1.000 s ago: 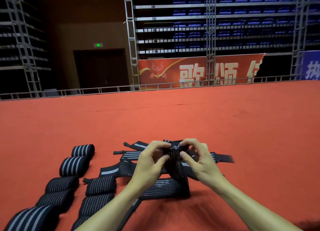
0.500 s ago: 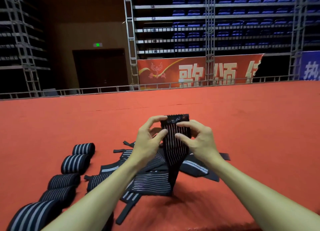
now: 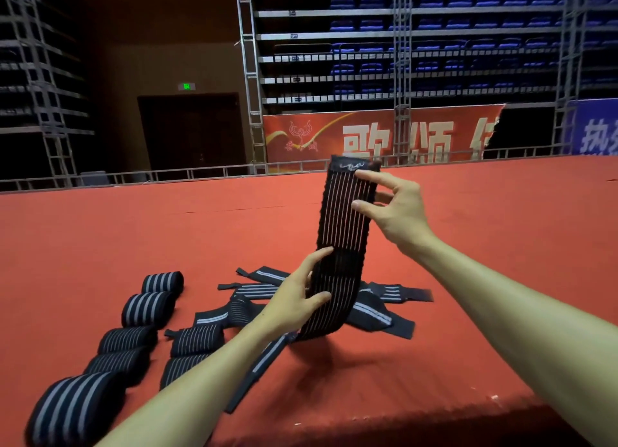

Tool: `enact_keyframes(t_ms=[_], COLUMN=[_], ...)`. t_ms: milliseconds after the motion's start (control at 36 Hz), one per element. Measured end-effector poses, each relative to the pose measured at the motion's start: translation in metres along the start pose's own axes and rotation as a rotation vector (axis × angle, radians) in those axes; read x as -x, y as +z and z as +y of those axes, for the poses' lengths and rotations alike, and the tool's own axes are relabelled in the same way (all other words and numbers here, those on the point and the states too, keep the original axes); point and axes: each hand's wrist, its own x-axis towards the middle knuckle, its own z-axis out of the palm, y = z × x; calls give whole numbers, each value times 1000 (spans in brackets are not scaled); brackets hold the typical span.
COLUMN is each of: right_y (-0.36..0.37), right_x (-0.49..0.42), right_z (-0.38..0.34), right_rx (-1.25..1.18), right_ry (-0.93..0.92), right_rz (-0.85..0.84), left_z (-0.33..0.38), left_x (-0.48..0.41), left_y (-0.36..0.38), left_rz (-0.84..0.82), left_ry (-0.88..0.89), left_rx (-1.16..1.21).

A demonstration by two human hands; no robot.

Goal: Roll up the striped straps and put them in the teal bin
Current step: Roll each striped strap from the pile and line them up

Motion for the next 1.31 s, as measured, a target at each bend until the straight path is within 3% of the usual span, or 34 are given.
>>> enact_keyframes(t_ms=[139,361,528,778,1000,1306], right_y=[-21,-47,-36,-12,-2,6], right_x=[-15,-28,-7,31,52,84], right_z=[-7,6,43,106,138,158], right_rx=[55,133,101,76,69,45], right_ry=[-23,12,91,161,195,272], right_rz=[10,83,44,-22,-29,-27], left_z=[-1,9,-29,-74,-93,-113], left_x=[8,4,2,-3,-11,-38], left_y=[6,19,45,61,60,31], left_rz=[-70,-56,-55,-238,-247,-102], left_ry=[-62,-117,-157,-182,-196,-246], left_rx=[26,284,62,-289,-345,-448])
